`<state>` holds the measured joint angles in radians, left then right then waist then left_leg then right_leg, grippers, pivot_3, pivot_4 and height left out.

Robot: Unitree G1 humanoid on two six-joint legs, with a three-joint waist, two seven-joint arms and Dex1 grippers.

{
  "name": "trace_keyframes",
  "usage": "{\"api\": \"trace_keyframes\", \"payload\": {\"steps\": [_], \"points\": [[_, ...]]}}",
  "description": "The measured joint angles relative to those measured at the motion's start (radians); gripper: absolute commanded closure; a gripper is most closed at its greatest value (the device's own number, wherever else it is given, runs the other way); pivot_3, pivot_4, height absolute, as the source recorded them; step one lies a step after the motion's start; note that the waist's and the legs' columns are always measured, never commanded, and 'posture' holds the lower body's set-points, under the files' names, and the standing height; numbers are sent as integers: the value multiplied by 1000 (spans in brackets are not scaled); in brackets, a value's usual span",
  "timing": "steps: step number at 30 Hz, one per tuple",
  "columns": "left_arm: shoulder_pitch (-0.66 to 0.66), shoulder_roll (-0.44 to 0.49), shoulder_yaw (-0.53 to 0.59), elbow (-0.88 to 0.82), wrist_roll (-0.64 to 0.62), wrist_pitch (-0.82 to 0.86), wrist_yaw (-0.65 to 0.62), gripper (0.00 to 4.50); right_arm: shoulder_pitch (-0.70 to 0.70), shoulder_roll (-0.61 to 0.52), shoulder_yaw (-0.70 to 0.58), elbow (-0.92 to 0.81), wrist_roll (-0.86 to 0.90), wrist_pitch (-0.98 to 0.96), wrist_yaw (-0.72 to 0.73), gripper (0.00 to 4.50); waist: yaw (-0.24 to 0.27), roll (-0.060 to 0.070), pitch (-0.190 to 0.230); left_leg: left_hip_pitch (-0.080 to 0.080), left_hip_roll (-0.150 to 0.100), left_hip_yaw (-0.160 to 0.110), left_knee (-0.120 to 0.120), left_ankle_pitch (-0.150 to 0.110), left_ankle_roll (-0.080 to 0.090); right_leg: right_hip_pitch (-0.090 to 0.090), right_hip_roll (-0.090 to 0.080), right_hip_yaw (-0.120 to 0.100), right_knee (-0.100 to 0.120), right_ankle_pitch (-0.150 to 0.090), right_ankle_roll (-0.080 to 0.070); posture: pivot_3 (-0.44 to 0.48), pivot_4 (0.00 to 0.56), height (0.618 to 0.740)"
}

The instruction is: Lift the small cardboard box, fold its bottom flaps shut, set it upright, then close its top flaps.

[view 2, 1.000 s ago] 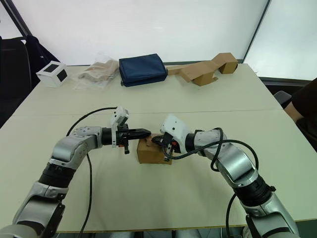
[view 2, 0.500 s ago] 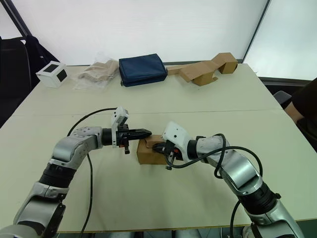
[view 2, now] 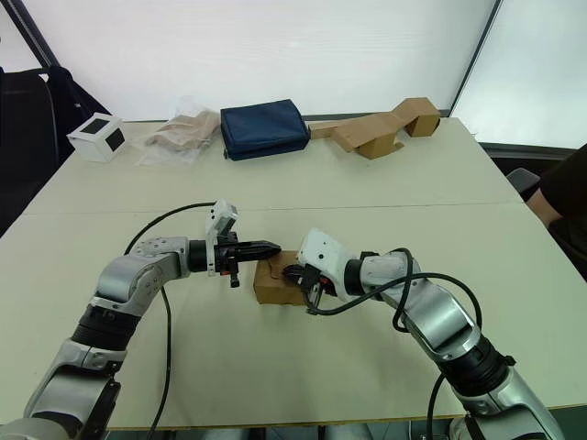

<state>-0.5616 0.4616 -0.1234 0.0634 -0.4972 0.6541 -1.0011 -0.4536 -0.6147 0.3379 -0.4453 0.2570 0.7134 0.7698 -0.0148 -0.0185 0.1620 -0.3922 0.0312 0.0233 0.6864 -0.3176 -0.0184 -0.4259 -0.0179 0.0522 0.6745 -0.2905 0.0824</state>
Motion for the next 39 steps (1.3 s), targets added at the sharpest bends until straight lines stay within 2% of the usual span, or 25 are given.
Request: {"api": "trace_keyframes", "payload": {"steps": [11,24,39], "points": [[-3,-15,44,0,-33,36,24,4460,0,39,-51,-44,84,54,13,4500,0,0,0,0,0,0,0,0,0,0,0,0,0,0,0,0,150,740],[7,-15,49,-48,-52,63,37,4460,0,20,-27,-20,27,40,6,4500,0,0,0,0,0,0,0,0,0,0,0,0,0,0,0,0,150,740],[16,-13,46,-67,-46,58,45,4460,-5,50,-26,8,21,77,-16,4500,0,0,0,0,0,0,0,0,0,0,0,0,0,0,0,0,150,740]]}}
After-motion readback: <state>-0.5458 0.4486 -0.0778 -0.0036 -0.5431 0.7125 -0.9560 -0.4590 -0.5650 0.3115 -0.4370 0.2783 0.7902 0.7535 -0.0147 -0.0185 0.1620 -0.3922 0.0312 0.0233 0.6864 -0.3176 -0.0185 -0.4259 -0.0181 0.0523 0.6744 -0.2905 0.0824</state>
